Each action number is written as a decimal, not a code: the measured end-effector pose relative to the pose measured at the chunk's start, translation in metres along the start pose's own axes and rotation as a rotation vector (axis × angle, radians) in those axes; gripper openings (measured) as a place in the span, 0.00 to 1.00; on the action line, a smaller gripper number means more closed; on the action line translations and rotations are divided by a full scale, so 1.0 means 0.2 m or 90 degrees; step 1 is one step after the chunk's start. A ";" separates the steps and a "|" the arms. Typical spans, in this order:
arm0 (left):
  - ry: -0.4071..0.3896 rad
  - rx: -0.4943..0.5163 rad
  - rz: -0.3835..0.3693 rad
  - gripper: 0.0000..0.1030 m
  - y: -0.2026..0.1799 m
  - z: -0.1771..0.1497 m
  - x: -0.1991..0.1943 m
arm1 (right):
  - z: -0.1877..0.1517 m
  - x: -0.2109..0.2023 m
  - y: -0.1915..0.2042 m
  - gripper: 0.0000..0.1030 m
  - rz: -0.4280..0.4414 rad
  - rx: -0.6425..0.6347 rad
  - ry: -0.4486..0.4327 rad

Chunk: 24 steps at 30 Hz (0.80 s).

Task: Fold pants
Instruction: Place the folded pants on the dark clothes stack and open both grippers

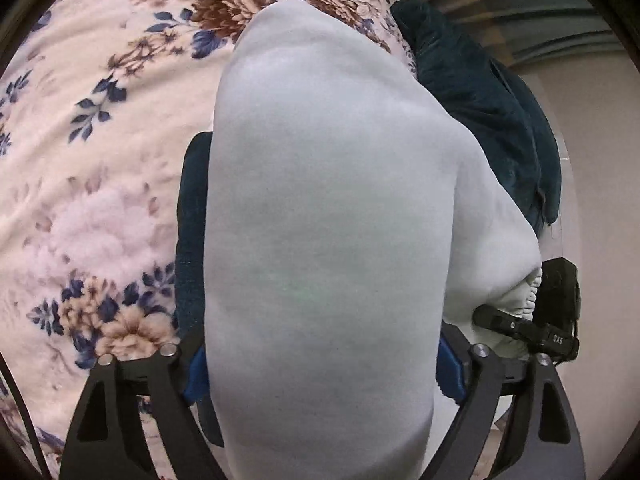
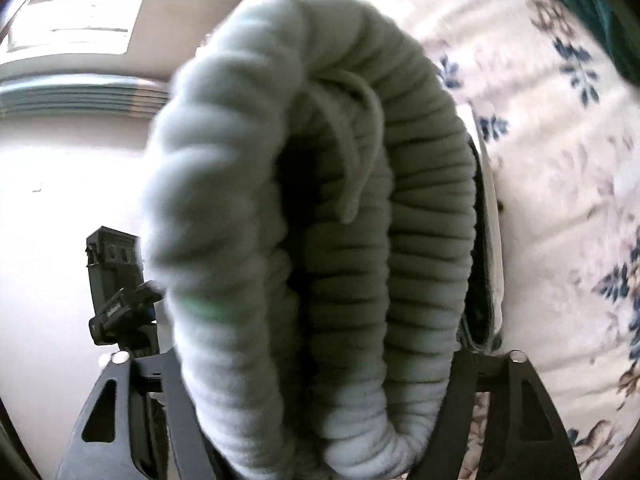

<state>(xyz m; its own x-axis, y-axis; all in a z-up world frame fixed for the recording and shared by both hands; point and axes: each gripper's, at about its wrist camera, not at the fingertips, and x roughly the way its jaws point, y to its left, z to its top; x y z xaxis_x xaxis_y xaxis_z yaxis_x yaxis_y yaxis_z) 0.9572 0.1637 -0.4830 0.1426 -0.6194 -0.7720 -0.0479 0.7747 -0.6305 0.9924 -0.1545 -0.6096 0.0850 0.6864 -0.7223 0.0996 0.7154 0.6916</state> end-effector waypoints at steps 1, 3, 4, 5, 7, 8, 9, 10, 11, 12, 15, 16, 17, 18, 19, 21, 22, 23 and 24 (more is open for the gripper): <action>-0.006 -0.007 -0.006 0.87 0.00 -0.01 -0.03 | 0.02 0.01 -0.01 0.77 0.004 0.003 0.003; -0.036 -0.021 -0.003 0.89 0.00 -0.03 -0.10 | 0.00 -0.02 -0.01 0.82 -0.001 0.011 -0.006; -0.057 -0.027 0.005 0.92 -0.01 -0.04 -0.15 | 0.00 -0.04 -0.02 0.85 -0.014 0.014 -0.016; -0.085 -0.028 0.011 0.93 -0.03 -0.06 -0.21 | 0.00 -0.09 -0.01 0.86 -0.028 0.019 -0.031; -0.132 -0.011 0.049 0.94 -0.08 -0.10 -0.34 | -0.06 -0.20 0.01 0.86 -0.056 0.022 -0.064; -0.163 0.002 0.085 0.94 -0.12 -0.12 -0.42 | -0.09 -0.29 0.03 0.87 -0.089 0.005 -0.095; -0.189 0.016 0.126 0.94 -0.17 -0.15 -0.48 | -0.13 -0.37 0.04 0.88 -0.122 -0.010 -0.119; -0.215 0.033 0.173 0.94 -0.21 -0.18 -0.52 | -0.16 -0.43 0.09 0.89 -0.166 -0.028 -0.147; -0.244 0.057 0.224 0.94 -0.28 -0.25 -0.59 | -0.26 -0.49 0.13 0.89 -0.217 -0.049 -0.177; -0.274 0.077 0.277 0.94 -0.34 -0.32 -0.64 | -0.34 -0.53 0.19 0.89 -0.269 -0.069 -0.207; -0.314 0.099 0.338 0.94 -0.46 -0.55 -0.75 | -0.54 -0.76 0.47 0.89 -0.438 -0.117 -0.285; -0.316 0.099 0.340 0.94 -0.49 -0.63 -0.76 | -0.60 -0.82 0.56 0.89 -0.462 -0.125 -0.296; -0.315 0.100 0.342 0.94 -0.54 -0.75 -0.80 | -0.72 -0.87 0.67 0.89 -0.483 -0.137 -0.311; -0.312 0.101 0.346 0.94 -0.56 -0.80 -0.80 | -0.80 -0.89 0.71 0.91 -0.492 -0.144 -0.320; -0.313 0.106 0.350 0.94 -0.60 -0.90 -0.83 | -0.84 -0.93 0.77 0.92 -0.495 -0.147 -0.324; -0.324 0.117 0.371 0.94 -0.71 -1.05 -0.92 | -1.04 -1.06 0.94 0.92 -0.499 -0.162 -0.332; -0.330 0.126 0.380 0.94 -0.77 -1.15 -0.97 | -1.17 -1.09 1.01 0.92 -0.502 -0.167 -0.339; -0.340 0.130 0.390 0.94 -0.82 -1.24 -1.02 | -1.30 -1.15 1.06 0.92 -0.499 -0.173 -0.343; -0.346 0.137 0.392 0.94 -0.87 -1.30 -1.06 | -1.43 -1.21 1.12 0.92 -0.498 -0.182 -0.353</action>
<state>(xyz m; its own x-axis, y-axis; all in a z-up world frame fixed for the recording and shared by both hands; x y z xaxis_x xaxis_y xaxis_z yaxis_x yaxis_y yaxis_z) 0.6781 0.1270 -0.2310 0.6109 0.0253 -0.7913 -0.0916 0.9950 -0.0389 0.7115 -0.1229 -0.2779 0.5548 -0.0972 -0.8263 0.0895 0.9944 -0.0568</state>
